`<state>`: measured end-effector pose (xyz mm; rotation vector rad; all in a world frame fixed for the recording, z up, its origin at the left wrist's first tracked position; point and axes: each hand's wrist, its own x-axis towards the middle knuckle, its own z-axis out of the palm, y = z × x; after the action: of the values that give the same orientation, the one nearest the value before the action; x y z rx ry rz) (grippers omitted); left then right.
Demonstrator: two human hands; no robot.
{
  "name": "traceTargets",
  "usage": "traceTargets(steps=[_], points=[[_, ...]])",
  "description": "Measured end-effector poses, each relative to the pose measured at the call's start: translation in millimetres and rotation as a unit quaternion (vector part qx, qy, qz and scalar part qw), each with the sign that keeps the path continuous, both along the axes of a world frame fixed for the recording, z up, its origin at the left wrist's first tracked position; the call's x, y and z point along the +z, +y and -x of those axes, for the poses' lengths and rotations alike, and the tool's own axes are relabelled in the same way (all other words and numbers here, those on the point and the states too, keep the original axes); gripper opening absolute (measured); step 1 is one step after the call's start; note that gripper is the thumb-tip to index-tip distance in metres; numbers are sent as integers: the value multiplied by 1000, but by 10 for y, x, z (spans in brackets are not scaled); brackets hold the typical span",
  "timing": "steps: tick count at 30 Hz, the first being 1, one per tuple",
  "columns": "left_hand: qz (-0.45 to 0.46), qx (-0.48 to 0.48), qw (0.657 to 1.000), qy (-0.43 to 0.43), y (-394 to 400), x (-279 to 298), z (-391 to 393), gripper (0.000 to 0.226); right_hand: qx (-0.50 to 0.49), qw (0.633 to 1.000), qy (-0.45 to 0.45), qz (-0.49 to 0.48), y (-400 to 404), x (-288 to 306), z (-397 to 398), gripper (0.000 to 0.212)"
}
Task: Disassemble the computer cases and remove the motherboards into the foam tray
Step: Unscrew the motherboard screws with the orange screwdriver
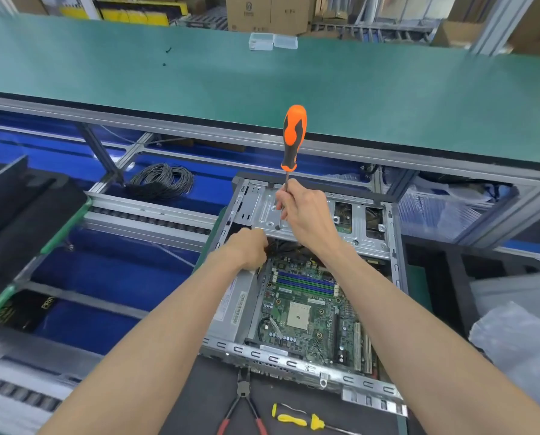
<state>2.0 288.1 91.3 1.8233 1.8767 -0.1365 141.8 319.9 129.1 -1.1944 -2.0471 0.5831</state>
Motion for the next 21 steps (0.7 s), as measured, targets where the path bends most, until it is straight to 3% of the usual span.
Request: traceTargets(steps=[7, 11, 21], points=[[93, -5, 996, 11, 127, -180, -130, 31, -19, 1000, 16, -8, 14, 74, -4, 20], [98, 1, 995, 11, 218, -240, -169, 41, -17, 1000, 12, -10, -9, 117, -1, 21], [74, 15, 996, -53, 256, -331, -214, 33, -13, 1000, 6, 11, -9, 175, -18, 22]])
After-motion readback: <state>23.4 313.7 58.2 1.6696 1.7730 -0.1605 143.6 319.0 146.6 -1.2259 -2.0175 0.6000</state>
